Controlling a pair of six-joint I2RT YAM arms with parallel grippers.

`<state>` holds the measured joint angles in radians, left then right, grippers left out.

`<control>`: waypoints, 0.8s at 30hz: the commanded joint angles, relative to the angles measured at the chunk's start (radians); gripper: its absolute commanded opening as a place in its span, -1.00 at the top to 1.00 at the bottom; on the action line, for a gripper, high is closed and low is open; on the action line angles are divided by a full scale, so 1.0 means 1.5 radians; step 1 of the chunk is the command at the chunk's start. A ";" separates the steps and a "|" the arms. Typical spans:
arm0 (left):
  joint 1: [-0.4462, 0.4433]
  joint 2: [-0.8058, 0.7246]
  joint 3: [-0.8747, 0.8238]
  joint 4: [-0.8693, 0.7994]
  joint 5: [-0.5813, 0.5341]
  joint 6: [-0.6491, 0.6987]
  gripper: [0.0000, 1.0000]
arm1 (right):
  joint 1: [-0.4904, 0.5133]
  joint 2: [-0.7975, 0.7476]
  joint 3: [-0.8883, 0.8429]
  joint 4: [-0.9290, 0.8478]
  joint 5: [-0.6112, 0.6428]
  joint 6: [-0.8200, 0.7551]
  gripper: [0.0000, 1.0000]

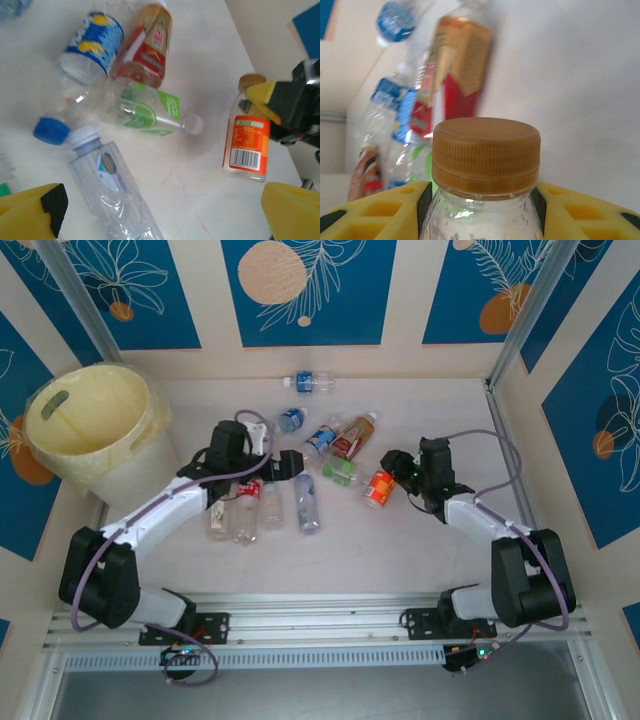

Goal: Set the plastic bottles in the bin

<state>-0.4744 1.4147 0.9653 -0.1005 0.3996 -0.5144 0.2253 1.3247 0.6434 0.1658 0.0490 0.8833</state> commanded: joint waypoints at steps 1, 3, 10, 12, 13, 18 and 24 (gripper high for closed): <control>-0.048 0.040 0.042 -0.012 -0.002 0.025 -1.00 | 0.043 -0.024 -0.011 0.072 0.019 -0.018 0.44; -0.078 0.062 0.059 -0.017 -0.015 0.040 -1.00 | 0.066 -0.025 -0.007 0.085 0.022 -0.015 0.45; -0.133 0.133 0.102 0.023 0.030 0.052 -1.00 | 0.104 -0.023 0.015 0.105 0.013 -0.007 0.45; -0.143 0.147 0.113 0.030 0.052 0.056 -1.00 | 0.107 -0.021 0.017 0.112 0.002 0.005 0.45; -0.150 0.152 0.117 0.032 0.056 0.060 -1.00 | 0.108 -0.022 0.017 0.117 -0.004 0.011 0.45; -0.170 0.177 0.134 0.043 0.058 0.064 -1.00 | 0.114 -0.024 0.014 0.146 -0.021 0.025 0.45; -0.186 0.216 0.160 0.042 0.079 0.061 -1.00 | 0.121 -0.022 0.020 0.179 -0.052 0.024 0.44</control>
<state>-0.7361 1.7187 1.1713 -0.0574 0.4759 -0.4416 0.3965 1.3052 0.6399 0.3714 0.0086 0.9089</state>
